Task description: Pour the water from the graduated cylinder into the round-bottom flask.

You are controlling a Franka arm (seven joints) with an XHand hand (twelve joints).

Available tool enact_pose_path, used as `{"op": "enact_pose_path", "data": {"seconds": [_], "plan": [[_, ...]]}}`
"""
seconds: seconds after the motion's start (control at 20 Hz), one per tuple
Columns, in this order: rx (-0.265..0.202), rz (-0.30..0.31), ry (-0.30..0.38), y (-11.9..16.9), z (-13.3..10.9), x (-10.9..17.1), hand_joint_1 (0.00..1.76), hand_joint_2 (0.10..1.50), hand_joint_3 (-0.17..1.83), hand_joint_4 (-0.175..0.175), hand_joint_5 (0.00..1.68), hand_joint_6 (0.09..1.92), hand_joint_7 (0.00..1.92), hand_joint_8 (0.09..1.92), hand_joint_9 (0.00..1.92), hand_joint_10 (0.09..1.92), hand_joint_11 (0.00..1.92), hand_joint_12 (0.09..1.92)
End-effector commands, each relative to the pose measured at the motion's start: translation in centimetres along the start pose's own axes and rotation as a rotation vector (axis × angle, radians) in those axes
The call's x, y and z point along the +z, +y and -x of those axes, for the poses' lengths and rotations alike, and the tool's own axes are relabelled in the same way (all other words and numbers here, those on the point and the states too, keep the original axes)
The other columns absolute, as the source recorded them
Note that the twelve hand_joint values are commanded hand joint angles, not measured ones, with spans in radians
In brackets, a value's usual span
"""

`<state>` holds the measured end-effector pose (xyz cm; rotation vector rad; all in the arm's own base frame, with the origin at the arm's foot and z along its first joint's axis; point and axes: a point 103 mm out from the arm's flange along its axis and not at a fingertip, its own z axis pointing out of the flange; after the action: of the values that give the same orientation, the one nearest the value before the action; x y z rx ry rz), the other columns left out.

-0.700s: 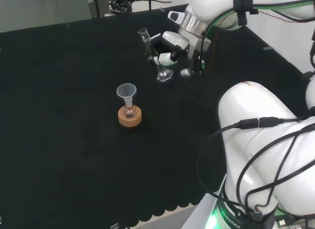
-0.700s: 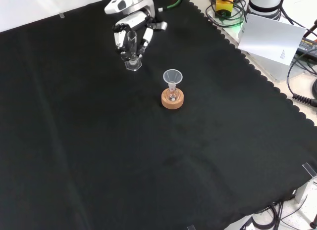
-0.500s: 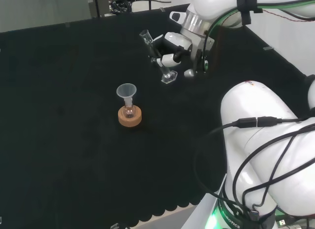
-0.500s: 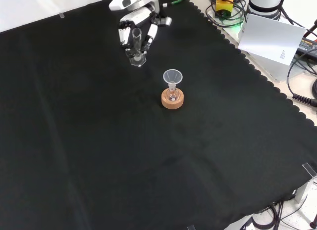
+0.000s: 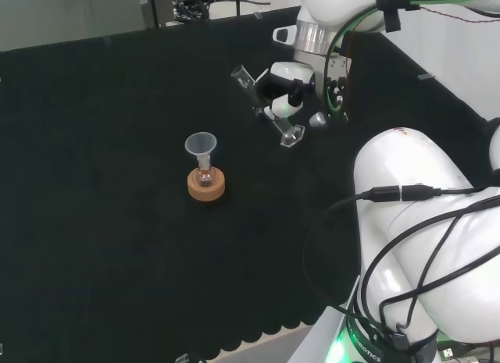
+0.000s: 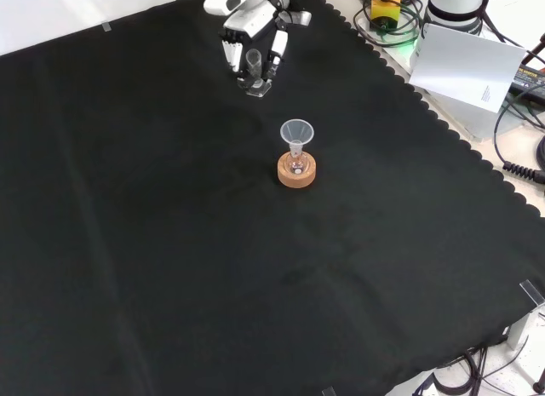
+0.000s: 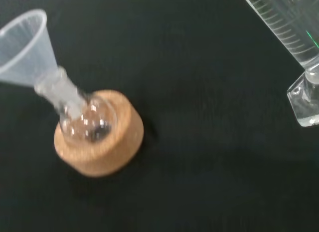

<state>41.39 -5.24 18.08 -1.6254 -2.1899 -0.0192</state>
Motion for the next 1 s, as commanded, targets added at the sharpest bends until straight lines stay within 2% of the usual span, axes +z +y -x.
{"op": "enact_pose_path", "data": {"seconds": [0.05, 0.45, 0.6, 1.0], "plan": [[0.028, -0.154, -0.085, -1.2, -0.8, 0.4, 1.12, 1.16, 0.00, -0.124, 0.91, 1.12, 1.16, 0.46, 1.42, 0.09, 1.27, 0.79], [0.032, -0.270, -0.151, -2.7, -2.0, 0.7, 1.12, 1.15, 0.00, -0.132, 0.92, 1.09, 1.18, 0.44, 1.44, 0.09, 1.28, 0.79], [0.034, -0.323, -0.196, -3.1, -2.4, 1.1, 1.12, 1.15, 0.00, -0.132, 0.92, 1.09, 1.19, 0.43, 1.44, 0.09, 1.28, 0.79], [0.033, -0.431, -0.261, -3.1, -3.8, 2.0, 1.12, 1.15, 0.00, -0.133, 0.92, 1.09, 1.19, 0.43, 1.44, 0.09, 1.28, 0.78]]}}
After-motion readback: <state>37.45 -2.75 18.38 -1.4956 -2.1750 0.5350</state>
